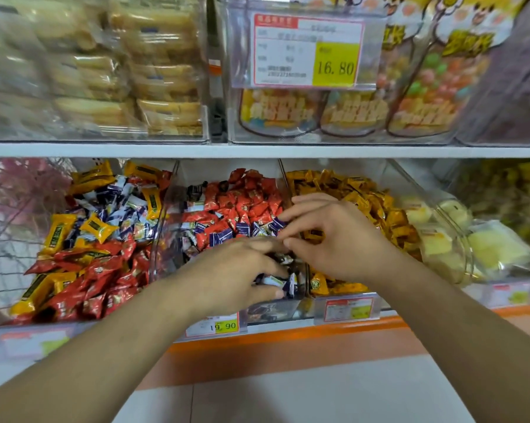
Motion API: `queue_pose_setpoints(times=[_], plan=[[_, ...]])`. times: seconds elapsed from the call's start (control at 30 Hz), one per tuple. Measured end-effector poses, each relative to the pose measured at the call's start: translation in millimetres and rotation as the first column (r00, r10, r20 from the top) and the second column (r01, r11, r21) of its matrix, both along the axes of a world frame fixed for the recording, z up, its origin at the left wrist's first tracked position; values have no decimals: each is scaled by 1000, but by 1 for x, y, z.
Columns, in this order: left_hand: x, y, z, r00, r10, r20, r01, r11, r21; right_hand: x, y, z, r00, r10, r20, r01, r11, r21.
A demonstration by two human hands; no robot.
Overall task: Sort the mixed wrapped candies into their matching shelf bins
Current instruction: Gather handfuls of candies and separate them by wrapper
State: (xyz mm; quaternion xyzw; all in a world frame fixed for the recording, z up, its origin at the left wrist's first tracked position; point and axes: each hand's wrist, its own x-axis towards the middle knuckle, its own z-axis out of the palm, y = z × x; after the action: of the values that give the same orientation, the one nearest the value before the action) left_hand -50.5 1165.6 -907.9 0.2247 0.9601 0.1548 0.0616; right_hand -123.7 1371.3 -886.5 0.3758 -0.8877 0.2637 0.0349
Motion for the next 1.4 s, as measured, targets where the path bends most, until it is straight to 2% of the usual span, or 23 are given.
queue_pose_setpoints(times=[0.1, 0.27, 0.43, 0.5, 0.6, 0.67, 0.73, 0.93, 1.2, 1.4], plan=[[-6, -12, -1, 997, 20, -69, -26, 996, -90, -2, -1, -1, 1000, -7, -24, 7, 1000, -6], [-2, -38, 2, 986, 147, -76, -161, 961, -224, -2, -2, 2, 1000, -21, -1, 21, 1000, 2], [4, -35, 7, 965, 197, -170, -239, 931, -275, -1, -4, 6, 1000, -25, 3, 25, 999, 23], [6, -30, 9, 960, 187, -210, -235, 944, -233, 1, -5, 7, 999, -34, 5, 34, 999, 36], [4, -14, 10, 963, 124, -238, -141, 989, -55, 2, -6, 8, 999, -44, -4, 45, 998, 51], [2, 1, 6, 988, 126, -91, -116, 988, 101, 3, -6, 8, 999, -50, -3, 50, 997, 55], [0, 10, -1, 988, 140, 57, -148, 975, 168, 4, -6, 8, 999, -47, -5, 47, 997, 54], [-7, -5, -6, 952, 258, 166, -272, 960, 69, 2, -6, 8, 999, -45, 11, 45, 998, 46], [-10, -6, -3, 926, 246, 288, -255, 967, -6, 0, -7, 6, 998, -57, 16, 56, 997, 50], [-9, -5, -1, 886, 232, 401, -267, 963, 33, 0, -7, 5, 998, -58, 17, 57, 997, 52]])
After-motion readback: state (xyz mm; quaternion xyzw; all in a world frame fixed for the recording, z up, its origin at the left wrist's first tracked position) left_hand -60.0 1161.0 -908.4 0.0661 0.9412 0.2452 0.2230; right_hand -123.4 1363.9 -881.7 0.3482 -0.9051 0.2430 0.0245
